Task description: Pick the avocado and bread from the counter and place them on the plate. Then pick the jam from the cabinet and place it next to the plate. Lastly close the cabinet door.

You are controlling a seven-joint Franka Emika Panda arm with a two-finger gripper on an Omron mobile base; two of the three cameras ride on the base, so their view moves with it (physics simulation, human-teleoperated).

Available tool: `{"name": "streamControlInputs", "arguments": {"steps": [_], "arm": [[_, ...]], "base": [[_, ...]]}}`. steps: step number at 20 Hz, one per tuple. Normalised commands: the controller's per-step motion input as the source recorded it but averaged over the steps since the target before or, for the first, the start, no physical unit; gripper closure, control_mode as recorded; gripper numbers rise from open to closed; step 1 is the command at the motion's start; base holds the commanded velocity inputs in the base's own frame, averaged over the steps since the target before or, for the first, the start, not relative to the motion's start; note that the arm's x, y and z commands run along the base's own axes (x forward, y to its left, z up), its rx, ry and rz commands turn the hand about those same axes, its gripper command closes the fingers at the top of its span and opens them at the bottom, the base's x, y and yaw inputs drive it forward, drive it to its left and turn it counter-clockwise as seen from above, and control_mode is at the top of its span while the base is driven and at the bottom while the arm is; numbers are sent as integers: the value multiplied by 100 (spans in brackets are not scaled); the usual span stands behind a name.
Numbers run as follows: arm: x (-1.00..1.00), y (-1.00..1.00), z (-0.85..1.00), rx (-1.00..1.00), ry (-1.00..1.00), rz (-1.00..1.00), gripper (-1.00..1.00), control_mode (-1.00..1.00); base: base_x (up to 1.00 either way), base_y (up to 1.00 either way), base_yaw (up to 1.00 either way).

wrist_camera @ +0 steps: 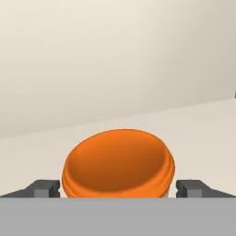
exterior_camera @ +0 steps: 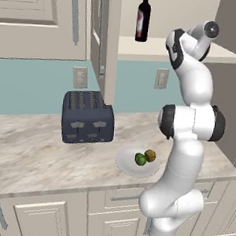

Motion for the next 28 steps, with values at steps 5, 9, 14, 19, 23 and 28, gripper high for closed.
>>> {"name": "streamControlInputs", "arguments": {"steps": [5, 9, 14, 19, 23, 28], "arm": [[18, -1, -7, 0, 1, 1, 100, -100], [0, 0, 0, 0, 0, 0, 100, -100], [-22, 0, 8, 1, 0, 0, 100, -100], [-79, 0, 7, 0, -1, 2, 100, -100], [-99, 6, 3, 0, -7, 5, 100, -100], [-93, 25, 0, 0, -7, 9, 100, -100]], "base": [[0, 0, 0], [0, 0, 0], [0, 0, 0], [0, 0, 0], [0, 0, 0], [0, 0, 0]]}}
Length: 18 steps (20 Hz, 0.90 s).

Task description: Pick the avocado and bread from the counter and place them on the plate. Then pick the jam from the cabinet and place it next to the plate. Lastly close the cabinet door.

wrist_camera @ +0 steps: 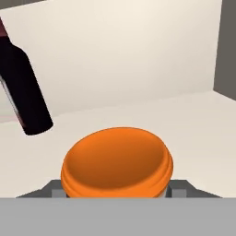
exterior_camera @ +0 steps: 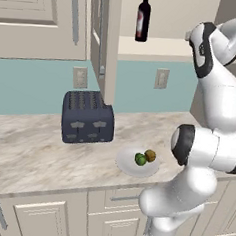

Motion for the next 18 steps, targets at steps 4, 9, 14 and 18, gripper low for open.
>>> {"name": "streamControlInputs", "arguments": {"steps": [4, 9, 14, 18], "arm": [[-89, 43, 0, 0, 0, 10, 100, -100], [-98, 43, 0, -2, 0, 10, 100, -100], [-100, 40, -15, -5, 2, 11, 100, -100], [-94, 28, -43, -9, 4, 15, 100, -100]], "base": [[0, 0, 0], [0, 0, 0], [0, 0, 0], [0, 0, 0]]}}
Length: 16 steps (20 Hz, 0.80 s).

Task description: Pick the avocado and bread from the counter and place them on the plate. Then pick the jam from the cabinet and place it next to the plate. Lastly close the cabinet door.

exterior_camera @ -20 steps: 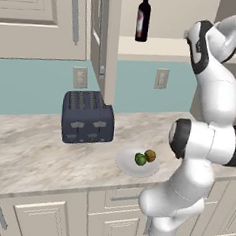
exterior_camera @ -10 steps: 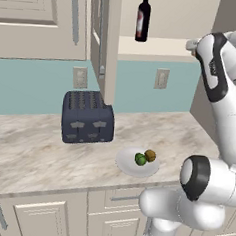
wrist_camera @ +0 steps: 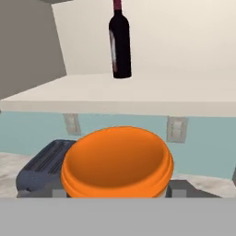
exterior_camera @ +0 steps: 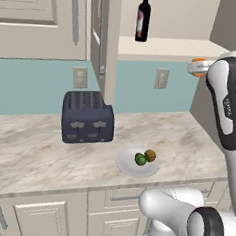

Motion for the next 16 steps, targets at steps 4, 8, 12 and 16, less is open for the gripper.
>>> {"name": "streamControlInputs", "arguments": {"steps": [4, 8, 12, 16], "arm": [[-56, 7, -77, -7, 10, 17, 100, -100], [-28, 0, -86, -4, 11, 18, 100, -100], [8, 0, -68, -3, 7, 14, 100, -100], [54, 0, -56, -4, 6, 10, 100, -100]], "base": [[0, 0, 0], [0, 0, 0], [0, 0, 0], [0, 0, 0]]}}
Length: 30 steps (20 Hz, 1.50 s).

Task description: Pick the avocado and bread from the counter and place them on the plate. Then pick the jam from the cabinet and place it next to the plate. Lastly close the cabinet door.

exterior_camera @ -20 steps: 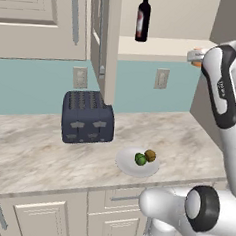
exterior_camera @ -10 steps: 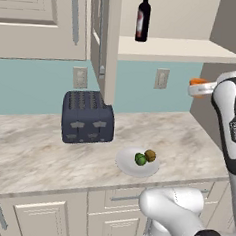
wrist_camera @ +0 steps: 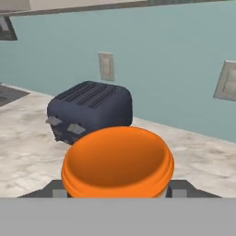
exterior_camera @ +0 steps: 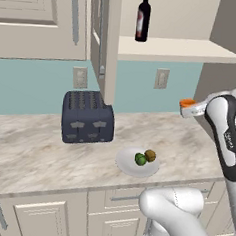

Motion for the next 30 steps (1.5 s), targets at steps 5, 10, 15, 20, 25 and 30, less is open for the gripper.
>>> {"name": "streamControlInputs", "arguments": {"steps": [5, 10, 15, 20, 25, 30], "arm": [[71, 0, -65, -7, 10, 8, 100, -100], [62, -6, -68, -5, 8, 4, 100, -100], [5, -2, -92, -2, 11, 10, 100, -100], [2, 0, -61, 1, -1, 8, 100, -100], [8, 0, -38, 2, -7, 3, 100, -100], [2, 0, -43, 2, -9, 3, 100, -100]], "base": [[0, 0, 0], [0, 0, 0], [0, 0, 0], [0, 0, 0], [0, 0, 0], [0, 0, 0]]}}
